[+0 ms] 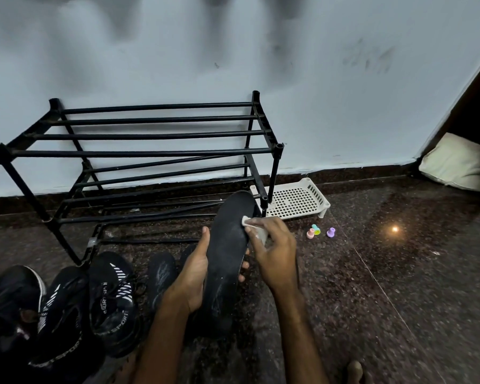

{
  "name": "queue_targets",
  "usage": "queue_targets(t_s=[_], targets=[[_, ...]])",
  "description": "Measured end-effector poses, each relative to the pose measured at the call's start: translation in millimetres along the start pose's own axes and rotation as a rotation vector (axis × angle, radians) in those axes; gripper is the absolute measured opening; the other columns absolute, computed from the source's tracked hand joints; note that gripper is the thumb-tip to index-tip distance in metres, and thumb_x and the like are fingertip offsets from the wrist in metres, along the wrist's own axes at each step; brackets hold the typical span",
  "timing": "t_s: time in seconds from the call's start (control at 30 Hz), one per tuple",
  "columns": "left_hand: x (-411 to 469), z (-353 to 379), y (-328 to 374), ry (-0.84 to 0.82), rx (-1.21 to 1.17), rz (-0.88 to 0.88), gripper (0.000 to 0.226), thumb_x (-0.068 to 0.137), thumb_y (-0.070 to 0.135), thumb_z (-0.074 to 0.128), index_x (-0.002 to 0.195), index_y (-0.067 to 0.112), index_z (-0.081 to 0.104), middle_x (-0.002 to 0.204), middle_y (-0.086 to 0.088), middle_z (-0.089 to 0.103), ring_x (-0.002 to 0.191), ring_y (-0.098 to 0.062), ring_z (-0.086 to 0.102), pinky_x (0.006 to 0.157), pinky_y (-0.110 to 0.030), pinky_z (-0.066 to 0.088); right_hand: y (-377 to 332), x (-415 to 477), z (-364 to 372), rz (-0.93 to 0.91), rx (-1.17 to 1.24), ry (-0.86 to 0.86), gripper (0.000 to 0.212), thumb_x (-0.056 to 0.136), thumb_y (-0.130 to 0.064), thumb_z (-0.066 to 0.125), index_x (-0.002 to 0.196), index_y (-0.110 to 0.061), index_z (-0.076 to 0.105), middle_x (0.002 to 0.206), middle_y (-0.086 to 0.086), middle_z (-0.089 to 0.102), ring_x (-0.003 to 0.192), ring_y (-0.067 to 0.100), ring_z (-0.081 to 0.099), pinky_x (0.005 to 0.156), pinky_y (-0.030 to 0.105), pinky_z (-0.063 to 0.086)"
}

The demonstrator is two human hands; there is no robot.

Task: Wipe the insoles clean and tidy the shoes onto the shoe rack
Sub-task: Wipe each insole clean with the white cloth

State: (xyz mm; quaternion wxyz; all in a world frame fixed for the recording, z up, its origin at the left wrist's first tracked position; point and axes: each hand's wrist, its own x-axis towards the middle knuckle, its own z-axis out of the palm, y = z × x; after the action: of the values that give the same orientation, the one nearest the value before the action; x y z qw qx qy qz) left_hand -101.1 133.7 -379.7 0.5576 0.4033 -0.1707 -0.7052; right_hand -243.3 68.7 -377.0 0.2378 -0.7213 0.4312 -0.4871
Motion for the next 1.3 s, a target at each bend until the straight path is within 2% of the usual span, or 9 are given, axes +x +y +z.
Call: queue_targets(t_s=[0.27, 0.37, 0.53, 0.73, 0.87, 0.93, 1.03, 1.17, 1.3], targets=[[-7.7, -8.6, 5.2, -0.080, 0.012, -0.052, 0.083, 0.096, 0.065, 0.023, 0.118, 0.000, 0.069, 0.111, -0.024, 0.068, 0.079, -0.028, 0.066, 0.064, -0.037, 0.057, 15.5, 11.3, -11.6, 0.117, -0.070, 0.151, 0.015, 0.087, -0.010, 0.071, 0.103, -0.010, 0.073, 0.099, 0.001, 0.067, 0.087, 0.005, 0.058, 0.077, -0.002, 0.038], [-2.1, -3.1, 5.7, 0.007, -0.063, -0.002, 0.086, 0.094, 0.069, 0.024, 0.108, 0.000, 0.074, 0.107, -0.023, 0.069, 0.078, -0.029, 0.069, 0.066, -0.039, 0.059, 17.1, 5.1, -8.8, 0.217, 0.090, 0.165, 0.009, 0.086, -0.020, 0.074, 0.096, -0.019, 0.074, 0.093, -0.008, 0.070, 0.087, 0.004, 0.064, 0.078, 0.013, 0.049], [6.9, -3.9, 4.6, 0.241, -0.202, 0.094, 0.086, 0.093, 0.071, 0.023, 0.120, 0.000, 0.062, 0.114, -0.026, 0.066, 0.091, -0.033, 0.068, 0.073, -0.047, 0.061, 33.7, -11.8, 4.7, 0.587, 0.342, -0.192, 0.007, 0.084, -0.020, 0.076, 0.090, -0.017, 0.076, 0.088, 0.000, 0.076, 0.084, 0.018, 0.071, 0.078, 0.039, 0.060], [10.3, -13.3, 5.0, 0.342, -0.036, 0.022, 0.095, 0.087, 0.078, 0.021, 0.104, 0.001, 0.074, 0.099, -0.023, 0.072, 0.077, -0.032, 0.070, 0.070, -0.038, 0.058, 24.8, -12.3, 8.3, 0.440, 0.320, -0.131, 0.007, 0.084, -0.024, 0.075, 0.090, -0.021, 0.075, 0.087, -0.005, 0.075, 0.081, 0.012, 0.070, 0.074, 0.030, 0.058], [4.6, -1.6, 6.9, 0.251, 0.032, -0.008, 0.088, 0.093, 0.068, 0.023, 0.077, 0.003, 0.080, 0.075, -0.024, 0.070, 0.054, -0.031, 0.065, 0.048, -0.031, 0.054, 9.8, -3.8, 15.5, 0.259, 0.151, -0.109, 0.003, 0.086, -0.023, 0.074, 0.087, -0.025, 0.073, 0.089, -0.012, 0.072, 0.084, 0.001, 0.066, 0.074, 0.016, 0.052], [3.1, 5.2, 10.1, 0.218, 0.018, -0.014, 0.088, 0.096, 0.064, 0.021, 0.067, 0.005, 0.079, 0.068, -0.022, 0.069, 0.048, -0.028, 0.064, 0.043, -0.030, 0.052, 17.7, -5.4, 19.4, 0.327, 0.073, -0.088, 0.003, 0.085, -0.023, 0.073, 0.086, -0.026, 0.072, 0.087, -0.012, 0.071, 0.082, 0.000, 0.065, 0.071, 0.014, 0.049], [-3.6, 5.5, 17.0, 0.202, -0.068, -0.009, 0.088, 0.095, 0.065, 0.022, 0.078, -0.002, 0.077, 0.067, -0.025, 0.066, 0.045, -0.030, 0.061, 0.040, -0.029, 0.051, 33.7, -18.7, 21.8, 0.448, -0.003, -0.107, 0.004, 0.086, -0.026, 0.073, 0.085, -0.022, 0.074, 0.082, -0.011, 0.071, 0.076, -0.001, 0.064, 0.065, 0.011, 0.044], [-8.3, 2.6, 16.9, 0.195, -0.065, -0.021, 0.086, 0.094, 0.066, 0.026, 0.085, -0.005, 0.073, 0.068, -0.025, 0.065, 0.041, -0.029, 0.059, 0.038, -0.028, 0.050, 31.6, -31.7, 31.1, 0.646, 0.324, -0.033, 0.004, 0.085, -0.022, 0.075, 0.083, -0.019, 0.074, 0.078, -0.003, 0.075, 0.075, 0.011, 0.071, 0.071, 0.034, 0.058], [-5.7, 4.4, 13.5, 0.205, -0.065, -0.003, 0.088, 0.095, 0.065, 0.024, 0.080, -0.003, 0.077, 0.068, -0.024, 0.066, 0.045, -0.028, 0.062, 0.041, -0.029, 0.052, 23.3, -30.7, 37.6, 0.757, 0.653, -0.107, 0.022, 0.083, -0.027, 0.074, 0.093, -0.008, 0.070, 0.078, 0.019, 0.071, 0.066, 0.034, 0.065, 0.066, 0.058, 0.056]])
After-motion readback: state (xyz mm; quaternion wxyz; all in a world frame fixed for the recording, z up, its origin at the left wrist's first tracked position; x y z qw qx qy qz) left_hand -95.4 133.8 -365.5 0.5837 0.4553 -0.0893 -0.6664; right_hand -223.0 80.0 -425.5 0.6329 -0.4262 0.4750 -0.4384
